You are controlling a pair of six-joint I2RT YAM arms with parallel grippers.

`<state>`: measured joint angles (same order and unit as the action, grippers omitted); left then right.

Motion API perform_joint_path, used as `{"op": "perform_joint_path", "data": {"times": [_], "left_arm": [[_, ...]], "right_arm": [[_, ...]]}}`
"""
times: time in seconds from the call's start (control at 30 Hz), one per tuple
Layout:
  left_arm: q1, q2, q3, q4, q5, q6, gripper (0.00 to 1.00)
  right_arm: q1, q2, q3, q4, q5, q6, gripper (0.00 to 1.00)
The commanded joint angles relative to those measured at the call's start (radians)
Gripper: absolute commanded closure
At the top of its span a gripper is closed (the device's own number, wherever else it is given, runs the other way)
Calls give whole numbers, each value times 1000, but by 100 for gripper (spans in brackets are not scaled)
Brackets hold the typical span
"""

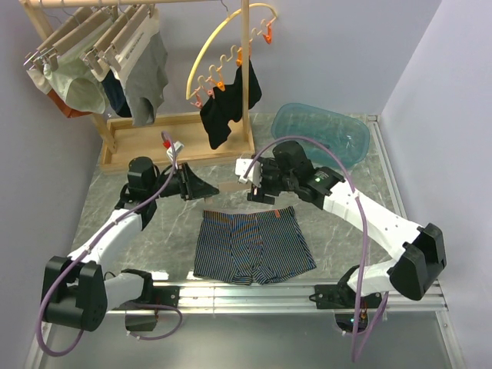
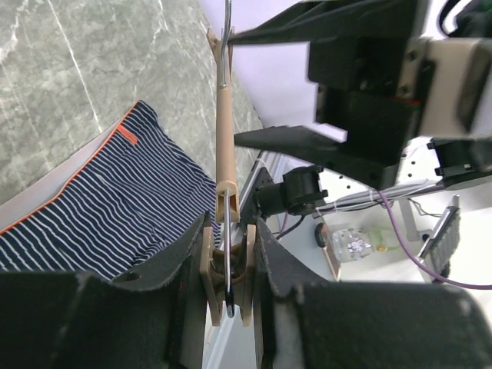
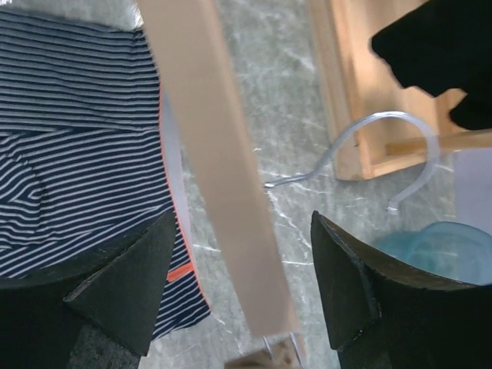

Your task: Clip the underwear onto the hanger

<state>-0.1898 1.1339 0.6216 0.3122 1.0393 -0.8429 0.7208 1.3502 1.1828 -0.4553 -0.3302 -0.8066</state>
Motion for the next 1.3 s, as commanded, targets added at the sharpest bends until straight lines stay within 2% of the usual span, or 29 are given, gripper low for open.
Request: {"op": "perform_joint_path", "data": {"times": [0.0, 0.13, 0.17, 0.23, 0.27, 0.3, 0.33, 0.37, 0.4, 0.43, 0.5, 0.53, 0.67, 0.7, 0.73, 1.03, 1.17, 1.27], "left_arm": [[-3, 18, 3, 113, 41, -42, 100], [-7, 33, 6, 128, 41, -47, 100], [-5, 35, 7, 131, 47, -47, 100], [-5, 38, 15, 113, 42, -33, 100], [-5, 38, 24, 46, 31, 20, 92], [-5, 38, 39, -22, 27, 66, 86], [-4, 38, 87, -91, 21, 121, 79], [-3, 40, 113, -161, 13, 184, 70], [1, 44, 142, -250, -7, 315, 53], [3, 52, 202, -400, -16, 382, 48], [9, 87, 263, -546, -38, 558, 39], [10, 104, 291, -673, -60, 611, 37], [26, 203, 457, -910, -59, 824, 33], [26, 233, 478, -948, -50, 923, 24], [26, 245, 515, -978, -27, 961, 20], [21, 415, 678, -1324, 134, 1329, 21], [18, 471, 690, -1342, 172, 1329, 28], [16, 463, 662, -1270, 174, 1248, 35]], "right_arm": [[12, 20, -23, 43, -13, -39, 23], [11, 35, -38, 81, 17, -55, 32], [11, 44, -38, 90, 22, -59, 45], [11, 53, -29, 92, 31, -68, 59], [11, 58, -29, 84, 30, -74, 74], [11, 59, -26, 76, 30, -83, 84], [11, 59, -22, 70, 34, -94, 99], [9, 55, -22, 70, 37, -95, 100], [9, 53, -25, 67, 37, -104, 100], [12, 49, -32, 69, 52, -120, 100], [14, 41, -34, 64, 60, -126, 100], [12, 41, -32, 58, 69, -138, 100], [16, 35, -40, 53, 94, -166, 100], [14, 35, -38, 50, 94, -170, 100], [15, 35, -34, 40, 88, -181, 100], [34, 43, -23, -10, 80, -217, 100], [42, 44, -28, -9, 92, -223, 100], [43, 41, -28, -13, 102, -230, 100]]}}
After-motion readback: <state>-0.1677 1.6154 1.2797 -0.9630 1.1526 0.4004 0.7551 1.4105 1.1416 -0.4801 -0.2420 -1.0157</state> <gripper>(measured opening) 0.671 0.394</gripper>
